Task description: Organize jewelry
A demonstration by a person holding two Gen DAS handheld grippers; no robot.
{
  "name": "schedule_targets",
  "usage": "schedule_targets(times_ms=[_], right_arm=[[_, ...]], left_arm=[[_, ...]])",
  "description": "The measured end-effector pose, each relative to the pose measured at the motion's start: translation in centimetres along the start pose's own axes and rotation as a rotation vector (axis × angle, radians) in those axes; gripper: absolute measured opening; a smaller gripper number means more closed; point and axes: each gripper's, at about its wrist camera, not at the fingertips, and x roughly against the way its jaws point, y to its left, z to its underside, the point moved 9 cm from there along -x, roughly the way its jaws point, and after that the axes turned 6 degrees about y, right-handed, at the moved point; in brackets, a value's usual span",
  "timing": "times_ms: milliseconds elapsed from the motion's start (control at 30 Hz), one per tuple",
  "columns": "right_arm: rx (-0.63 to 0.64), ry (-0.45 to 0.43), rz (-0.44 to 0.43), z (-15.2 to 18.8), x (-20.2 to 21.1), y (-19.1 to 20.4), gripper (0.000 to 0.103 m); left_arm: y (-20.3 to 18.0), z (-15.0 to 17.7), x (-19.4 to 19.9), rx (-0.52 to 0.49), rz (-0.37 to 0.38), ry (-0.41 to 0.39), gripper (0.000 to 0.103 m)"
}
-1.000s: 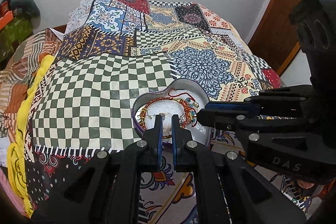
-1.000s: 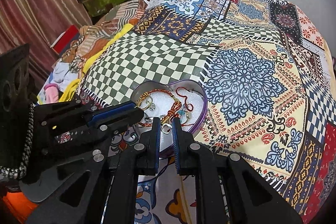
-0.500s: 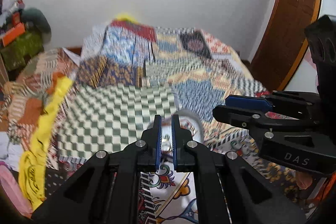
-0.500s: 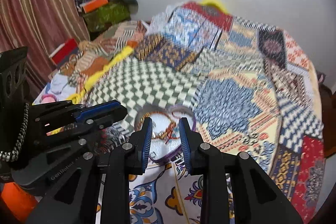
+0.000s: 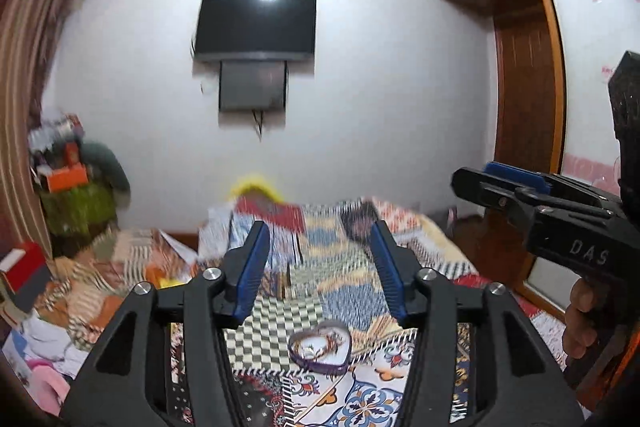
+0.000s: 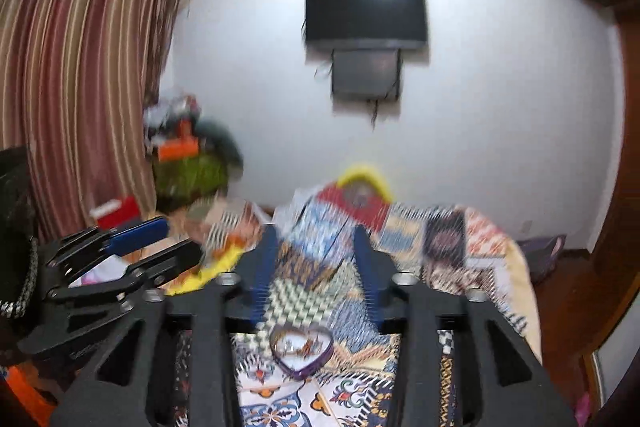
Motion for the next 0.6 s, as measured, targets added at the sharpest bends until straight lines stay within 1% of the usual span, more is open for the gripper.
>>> schedule_targets(times_ms=[33,67,100,167,200,233,300,367,433,600], right_arm=[[-0.01,-0.03,0.01,-0.4,1.0,-0.1,0.059],[-0.015,-0.052,0.021,-0.7,1.8,-0.2,0.064],[-0.017,-0.07,0.035,-0.8,2.4,-0.3,0.067],[-0.024,-0.091,0.06,-0.9,3.3,-0.3,0.08],[-0.026,-0.098,0.069,-0.9,3.6,-0.3,0.083],[-0.024,-0.104,0.076,-0.8,3.8,-0.2,0.087],[-0.018,-0.108,0.091,-0.6,4.0,0.2,0.088],[-0.017,-0.098,0.1,-0.3,3.5,0.3,0.094],[-0.022,-0.093,0.106,0.0,3.6,0.5,0.096],[-0.03,-0.083,0.109,0.1,3.8,0.4,0.096]], left_arm=[[0.0,-0.3,0.8,0.0,-0.007,-0.016,0.059],[-0.1,-0.6,1.7,0.003,-0.017,-0.035,0.068],[-0.1,-0.8,2.6,0.009,-0.028,-0.053,0.077],[-0.2,-1.1,4.0,0.019,-0.038,-0.086,0.087],[-0.3,-1.2,4.6,0.019,-0.041,-0.095,0.091],[-0.3,-1.2,4.9,0.017,-0.045,-0.101,0.092],[-0.6,-1.2,5.4,0.014,-0.056,-0.111,0.094],[-0.8,-1.0,5.6,0.018,-0.055,-0.112,0.094],[-0.9,-0.9,5.9,0.025,-0.05,-0.109,0.095],[-1.2,-0.7,6.6,0.022,-0.064,-0.107,0.095]])
